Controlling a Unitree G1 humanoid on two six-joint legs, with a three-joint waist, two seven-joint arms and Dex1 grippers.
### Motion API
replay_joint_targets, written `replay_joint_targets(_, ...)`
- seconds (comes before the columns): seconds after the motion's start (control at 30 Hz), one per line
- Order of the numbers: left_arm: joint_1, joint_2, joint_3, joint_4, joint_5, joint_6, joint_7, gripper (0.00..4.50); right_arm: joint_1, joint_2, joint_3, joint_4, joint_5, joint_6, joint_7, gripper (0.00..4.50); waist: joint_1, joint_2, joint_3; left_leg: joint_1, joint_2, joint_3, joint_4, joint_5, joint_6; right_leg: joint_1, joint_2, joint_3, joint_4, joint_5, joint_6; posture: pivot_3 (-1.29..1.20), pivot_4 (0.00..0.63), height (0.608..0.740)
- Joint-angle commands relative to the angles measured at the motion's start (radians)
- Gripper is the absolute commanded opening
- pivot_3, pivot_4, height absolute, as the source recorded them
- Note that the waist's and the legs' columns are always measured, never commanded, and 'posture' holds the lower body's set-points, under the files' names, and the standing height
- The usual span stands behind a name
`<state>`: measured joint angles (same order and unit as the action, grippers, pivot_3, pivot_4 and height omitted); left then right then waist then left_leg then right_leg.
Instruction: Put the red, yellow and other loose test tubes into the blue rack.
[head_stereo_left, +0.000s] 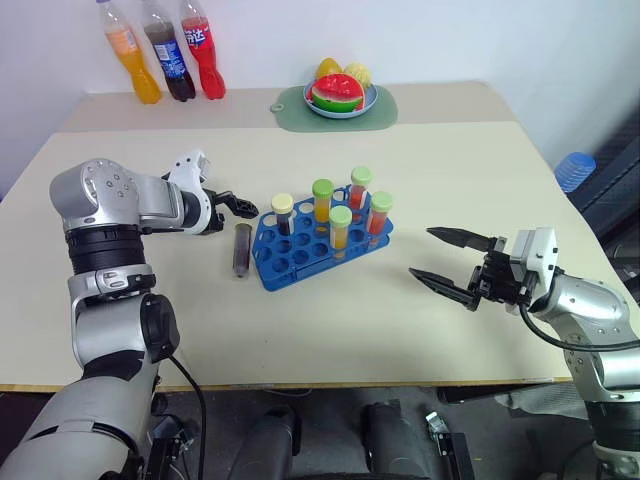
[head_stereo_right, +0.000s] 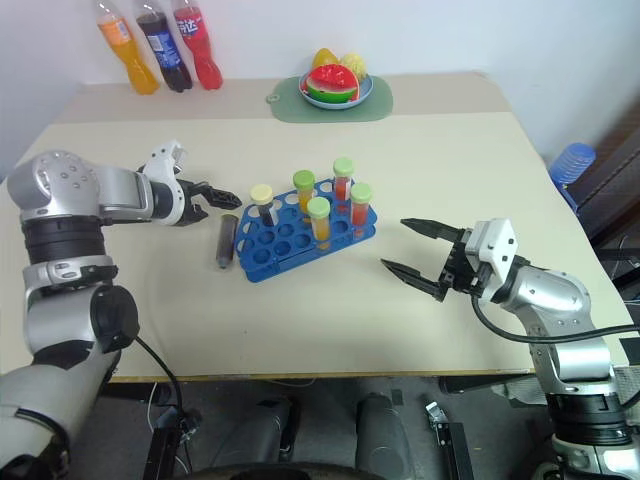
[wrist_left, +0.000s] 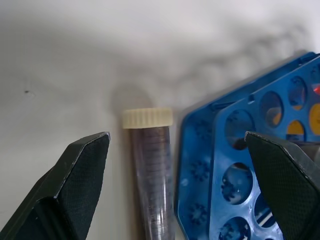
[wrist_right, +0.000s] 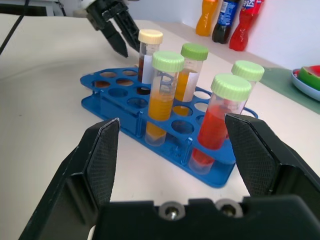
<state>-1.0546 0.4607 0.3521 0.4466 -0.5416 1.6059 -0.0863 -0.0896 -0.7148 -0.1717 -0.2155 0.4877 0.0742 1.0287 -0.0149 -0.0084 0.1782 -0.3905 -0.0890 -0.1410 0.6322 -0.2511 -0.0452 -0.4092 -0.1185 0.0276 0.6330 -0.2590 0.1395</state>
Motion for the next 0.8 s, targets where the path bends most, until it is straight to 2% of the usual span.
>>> replay_joint_targets(0.03, -0.027, 0.001, -0.031, 0.038, 0.003, 0.009, 0.01, 4.5, 0.026, -0.029, -0.035, -0.061, 0.03, 0.006, 0.027, 3.68, 0.002, 0.0, 0.0, 0.0, 0.0, 0.0, 0.0, 0.0, 0.0, 0.0, 0.0, 0.0, 0.0, 0.0, 0.0, 0.0, 0.15, 0.74)
replay_joint_targets(0.27, -0.071, 0.016, -0.065, 0.166, -0.033, 0.009, 0.06, 4.5, 0.059, -0.057, -0.058, -0.083, 0.043, 0.016, 0.046, 3.68, 0.002, -0.001, 0.0, 0.0, 0.0, 0.0, 0.001, 0.0, 0.0, 0.0, 0.0, 0.0, 0.0, 0.0, 0.0, 0.0, 0.15, 0.74)
replay_joint_targets(0.8, -0.028, 0.112, -0.174, 0.219, -0.329, 0.009, 0.281, 4.5, 0.02, -0.036, -0.018, -0.051, 0.023, 0.003, 0.051, 3.68, -0.001, -0.001, 0.0, 0.001, 0.0, 0.0, 0.001, 0.0, 0.0, 0.0, 0.0, 0.0, 0.001, 0.0, 0.0, 0.0, 0.15, 0.74)
